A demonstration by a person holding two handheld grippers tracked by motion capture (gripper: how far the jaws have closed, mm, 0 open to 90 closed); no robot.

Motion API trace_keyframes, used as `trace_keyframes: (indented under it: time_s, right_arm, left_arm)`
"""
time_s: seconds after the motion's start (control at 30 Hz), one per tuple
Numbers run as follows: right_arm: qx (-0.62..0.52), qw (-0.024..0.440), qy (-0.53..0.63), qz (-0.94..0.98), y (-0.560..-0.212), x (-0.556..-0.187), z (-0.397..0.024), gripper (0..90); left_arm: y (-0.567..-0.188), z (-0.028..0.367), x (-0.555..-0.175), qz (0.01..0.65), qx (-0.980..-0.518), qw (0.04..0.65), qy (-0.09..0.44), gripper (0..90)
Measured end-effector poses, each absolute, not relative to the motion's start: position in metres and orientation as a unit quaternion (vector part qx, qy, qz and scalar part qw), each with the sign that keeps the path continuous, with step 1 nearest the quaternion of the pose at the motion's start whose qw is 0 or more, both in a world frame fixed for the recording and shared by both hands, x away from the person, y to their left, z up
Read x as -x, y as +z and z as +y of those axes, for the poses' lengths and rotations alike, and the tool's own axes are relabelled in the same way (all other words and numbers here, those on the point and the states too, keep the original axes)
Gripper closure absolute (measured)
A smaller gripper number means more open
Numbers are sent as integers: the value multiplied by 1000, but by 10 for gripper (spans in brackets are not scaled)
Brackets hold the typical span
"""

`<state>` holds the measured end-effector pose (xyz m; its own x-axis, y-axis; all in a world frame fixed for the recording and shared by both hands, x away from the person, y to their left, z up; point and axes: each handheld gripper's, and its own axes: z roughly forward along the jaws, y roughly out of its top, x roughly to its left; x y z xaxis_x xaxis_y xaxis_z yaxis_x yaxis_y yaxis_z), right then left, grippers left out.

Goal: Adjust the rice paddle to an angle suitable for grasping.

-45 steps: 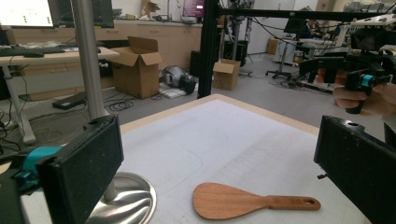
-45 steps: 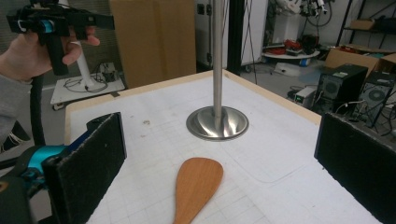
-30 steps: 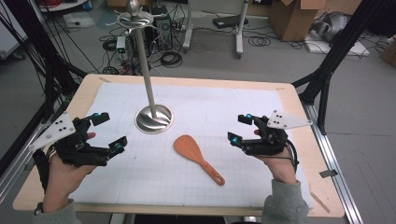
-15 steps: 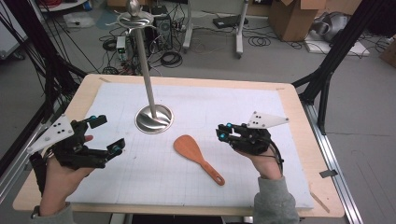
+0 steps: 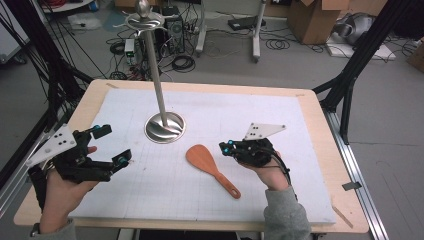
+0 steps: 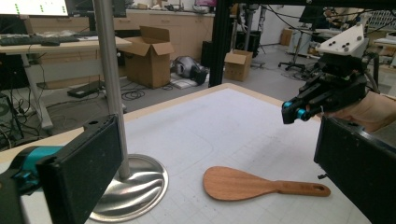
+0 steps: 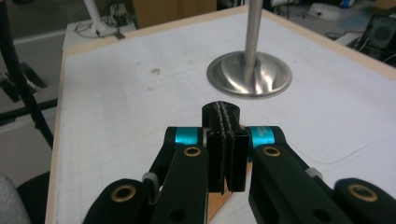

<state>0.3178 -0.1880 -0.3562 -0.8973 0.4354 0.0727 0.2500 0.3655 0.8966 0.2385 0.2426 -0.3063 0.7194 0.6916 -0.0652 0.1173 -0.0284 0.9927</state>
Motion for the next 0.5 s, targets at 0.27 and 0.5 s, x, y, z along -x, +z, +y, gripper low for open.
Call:
trace_keyframes:
  time_s: [0.27, 0.5]
  right_arm:
    - [-199, 75, 492, 844, -371, -322, -170, 889]
    - [-196, 62, 492, 846, -385, -324, -164, 890]
  left_arm:
    - [-308, 242, -240, 300, -683, 626, 229, 18]
    - [-308, 242, -240, 299, -684, 624, 230, 18]
